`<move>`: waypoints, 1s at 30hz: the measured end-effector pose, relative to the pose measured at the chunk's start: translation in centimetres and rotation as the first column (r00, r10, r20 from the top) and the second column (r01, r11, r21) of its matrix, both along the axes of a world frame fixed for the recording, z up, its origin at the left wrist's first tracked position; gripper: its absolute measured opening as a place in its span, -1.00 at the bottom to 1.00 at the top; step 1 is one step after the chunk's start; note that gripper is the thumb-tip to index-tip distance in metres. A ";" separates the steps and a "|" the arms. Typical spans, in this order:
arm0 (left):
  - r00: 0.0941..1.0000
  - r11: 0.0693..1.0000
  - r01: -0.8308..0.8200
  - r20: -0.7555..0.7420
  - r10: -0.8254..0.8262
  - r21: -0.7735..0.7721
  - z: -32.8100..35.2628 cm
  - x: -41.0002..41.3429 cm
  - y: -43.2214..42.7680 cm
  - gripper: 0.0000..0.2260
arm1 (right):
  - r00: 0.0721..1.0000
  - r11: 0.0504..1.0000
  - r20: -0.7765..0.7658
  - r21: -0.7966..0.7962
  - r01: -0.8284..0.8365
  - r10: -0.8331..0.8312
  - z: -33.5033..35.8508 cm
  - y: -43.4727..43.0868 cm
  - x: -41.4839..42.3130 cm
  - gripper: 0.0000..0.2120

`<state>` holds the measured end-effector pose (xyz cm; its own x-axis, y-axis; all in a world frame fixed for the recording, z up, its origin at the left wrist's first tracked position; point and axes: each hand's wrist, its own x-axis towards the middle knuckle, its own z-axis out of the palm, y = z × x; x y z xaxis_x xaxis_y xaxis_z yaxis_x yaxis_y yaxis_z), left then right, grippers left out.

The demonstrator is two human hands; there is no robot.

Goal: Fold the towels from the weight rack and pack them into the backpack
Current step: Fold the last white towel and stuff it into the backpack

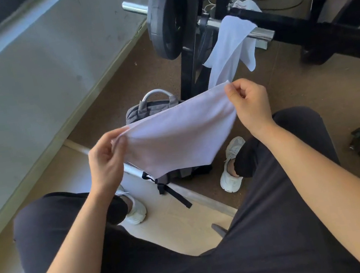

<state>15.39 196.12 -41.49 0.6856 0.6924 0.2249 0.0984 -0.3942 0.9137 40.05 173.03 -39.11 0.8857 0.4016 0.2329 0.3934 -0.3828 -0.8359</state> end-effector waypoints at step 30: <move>0.981 0.846 0.155 -0.023 -0.194 -0.510 1.5 2.0 -5.3 -0.85 | 0.785 0.809 -0.196 0.117 -0.576 0.588 0.5 4.3 -9.7 -0.87</move>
<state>17.37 190.81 -39.99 0.8066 0.5643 -0.1758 0.1437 0.1013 0.9844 30.31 177.37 -38.65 0.5169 0.8502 0.0997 0.3390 -0.0963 -0.9358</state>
